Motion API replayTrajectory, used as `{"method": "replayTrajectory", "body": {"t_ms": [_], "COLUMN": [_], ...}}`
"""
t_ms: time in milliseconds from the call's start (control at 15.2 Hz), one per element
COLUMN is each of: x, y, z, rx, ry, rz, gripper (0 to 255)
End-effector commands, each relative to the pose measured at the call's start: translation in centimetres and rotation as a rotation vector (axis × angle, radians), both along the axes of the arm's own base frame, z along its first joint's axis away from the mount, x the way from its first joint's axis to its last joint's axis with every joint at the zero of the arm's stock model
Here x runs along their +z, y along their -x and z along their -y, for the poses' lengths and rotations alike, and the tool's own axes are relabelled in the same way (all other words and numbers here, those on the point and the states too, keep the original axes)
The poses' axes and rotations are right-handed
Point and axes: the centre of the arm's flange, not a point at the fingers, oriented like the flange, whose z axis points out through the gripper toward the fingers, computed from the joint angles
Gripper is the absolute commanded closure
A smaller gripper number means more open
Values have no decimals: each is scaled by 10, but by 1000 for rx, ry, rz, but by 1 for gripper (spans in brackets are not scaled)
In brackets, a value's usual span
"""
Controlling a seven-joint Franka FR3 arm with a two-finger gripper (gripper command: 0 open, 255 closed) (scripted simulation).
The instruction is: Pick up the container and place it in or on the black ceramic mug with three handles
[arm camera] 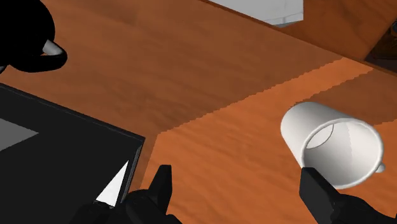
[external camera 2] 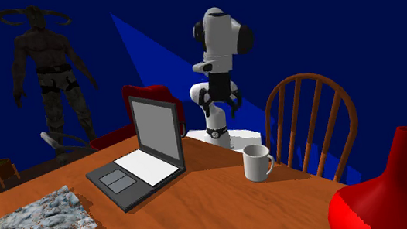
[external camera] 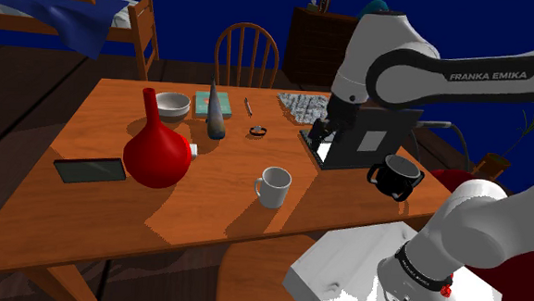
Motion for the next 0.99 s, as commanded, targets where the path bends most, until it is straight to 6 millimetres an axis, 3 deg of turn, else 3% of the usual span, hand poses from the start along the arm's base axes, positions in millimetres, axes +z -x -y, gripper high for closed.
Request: {"method": "replayTrajectory", "body": {"t_ms": [0,528,924], "x": [-22,-93,-125], "y": [-8,-43,-45], "z": [-15,-70,-71], "rx": [-11,-46,-46], "ry": [-17,-80,-80], "rz": [1,-2,-2], "gripper": [0,0,0]}}
